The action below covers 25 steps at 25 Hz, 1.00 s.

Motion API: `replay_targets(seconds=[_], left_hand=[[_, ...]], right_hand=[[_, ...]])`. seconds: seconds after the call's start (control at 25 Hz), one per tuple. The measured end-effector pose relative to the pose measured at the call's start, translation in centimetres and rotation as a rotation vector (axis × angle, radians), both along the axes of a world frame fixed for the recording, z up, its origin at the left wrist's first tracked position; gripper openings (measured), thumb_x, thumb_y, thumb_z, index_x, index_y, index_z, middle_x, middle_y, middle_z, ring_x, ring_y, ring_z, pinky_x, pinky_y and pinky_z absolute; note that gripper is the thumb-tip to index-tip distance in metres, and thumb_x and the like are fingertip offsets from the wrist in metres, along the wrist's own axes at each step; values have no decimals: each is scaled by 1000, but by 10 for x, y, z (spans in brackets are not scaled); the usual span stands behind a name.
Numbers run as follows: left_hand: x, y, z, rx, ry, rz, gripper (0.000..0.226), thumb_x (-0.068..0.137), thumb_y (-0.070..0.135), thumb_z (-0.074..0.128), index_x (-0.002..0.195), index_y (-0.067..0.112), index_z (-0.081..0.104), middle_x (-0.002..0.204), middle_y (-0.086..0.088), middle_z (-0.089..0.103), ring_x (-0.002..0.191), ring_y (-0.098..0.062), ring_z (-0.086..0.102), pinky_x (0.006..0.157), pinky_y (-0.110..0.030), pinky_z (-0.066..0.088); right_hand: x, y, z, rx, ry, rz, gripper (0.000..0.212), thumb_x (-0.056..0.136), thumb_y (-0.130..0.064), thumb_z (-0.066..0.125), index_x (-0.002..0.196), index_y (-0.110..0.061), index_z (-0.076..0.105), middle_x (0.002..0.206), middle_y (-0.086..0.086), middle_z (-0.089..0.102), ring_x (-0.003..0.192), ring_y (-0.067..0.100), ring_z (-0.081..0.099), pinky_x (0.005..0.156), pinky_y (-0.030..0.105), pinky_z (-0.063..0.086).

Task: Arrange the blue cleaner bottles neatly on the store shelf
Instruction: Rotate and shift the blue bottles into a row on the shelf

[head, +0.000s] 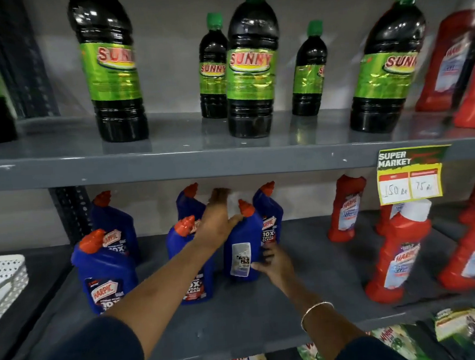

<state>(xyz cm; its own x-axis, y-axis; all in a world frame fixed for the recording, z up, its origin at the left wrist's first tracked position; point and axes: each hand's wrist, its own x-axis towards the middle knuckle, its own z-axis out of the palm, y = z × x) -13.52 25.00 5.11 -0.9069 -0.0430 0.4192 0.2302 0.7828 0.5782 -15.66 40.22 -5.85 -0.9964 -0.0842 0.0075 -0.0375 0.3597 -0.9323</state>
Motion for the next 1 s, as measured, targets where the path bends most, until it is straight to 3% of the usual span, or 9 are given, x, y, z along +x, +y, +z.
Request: replay_targets(seconds=[0.12,0.2,0.32,0.44,0.52,0.64,0.76,0.88,1.0], left_hand=[[-35,-8,-13,-275,-444,-69,79,74,15,70,138,2,26,145,-18,34,132,-31,35,108,-34,30],[-41,-6,-19,-297,-543,-75,71,72,13,71,133,1,35,140,-18,43,126,-31,42,101,-31,35],[-38,2,-22,-158,-509,-60,57,73,11,70,124,2,46,130,-17,53,116,-30,51,91,-28,40],[-30,4,-24,-31,-496,-39,50,71,17,73,114,4,51,119,-16,61,105,-28,59,88,-35,50],[-22,12,-21,42,-488,-16,45,69,20,74,106,5,53,107,-12,65,91,-23,61,72,-27,51],[-20,29,-10,41,-426,100,38,67,25,76,92,7,54,96,-11,63,84,-22,61,65,-26,49],[-15,43,6,113,-367,294,36,66,34,75,67,9,50,78,-11,58,70,-25,58,56,-29,47],[-7,56,22,133,-314,426,38,66,37,73,67,9,47,70,-7,54,66,-24,56,58,-30,46],[1,60,33,72,-296,440,36,67,39,70,68,9,50,59,-2,52,60,-21,56,53,-27,46]], right_hand=[[-19,-2,-14,18,27,129,56,64,-3,78,114,0,52,106,10,66,98,25,63,77,26,48],[-28,-5,-21,12,49,164,53,64,-7,79,110,-1,54,109,9,65,102,24,61,84,34,49],[-40,3,-25,27,89,204,43,64,-5,77,102,2,58,108,19,68,99,31,64,87,44,52],[-42,21,-10,7,81,323,42,66,3,73,106,5,58,112,22,66,100,32,63,91,40,50],[-40,33,0,-43,51,374,42,68,5,71,108,5,57,114,24,64,102,33,63,91,38,50],[-25,33,7,26,115,207,37,75,-5,67,110,-1,58,114,21,67,101,30,64,86,34,51],[9,17,10,271,228,26,59,74,-27,69,126,-12,45,119,17,64,105,33,62,84,38,52],[39,-11,11,335,260,16,95,68,-40,73,141,-10,20,147,11,37,132,25,40,102,37,44],[47,-24,20,265,271,-122,89,68,-32,75,139,-11,25,143,7,43,128,24,46,95,38,49]])
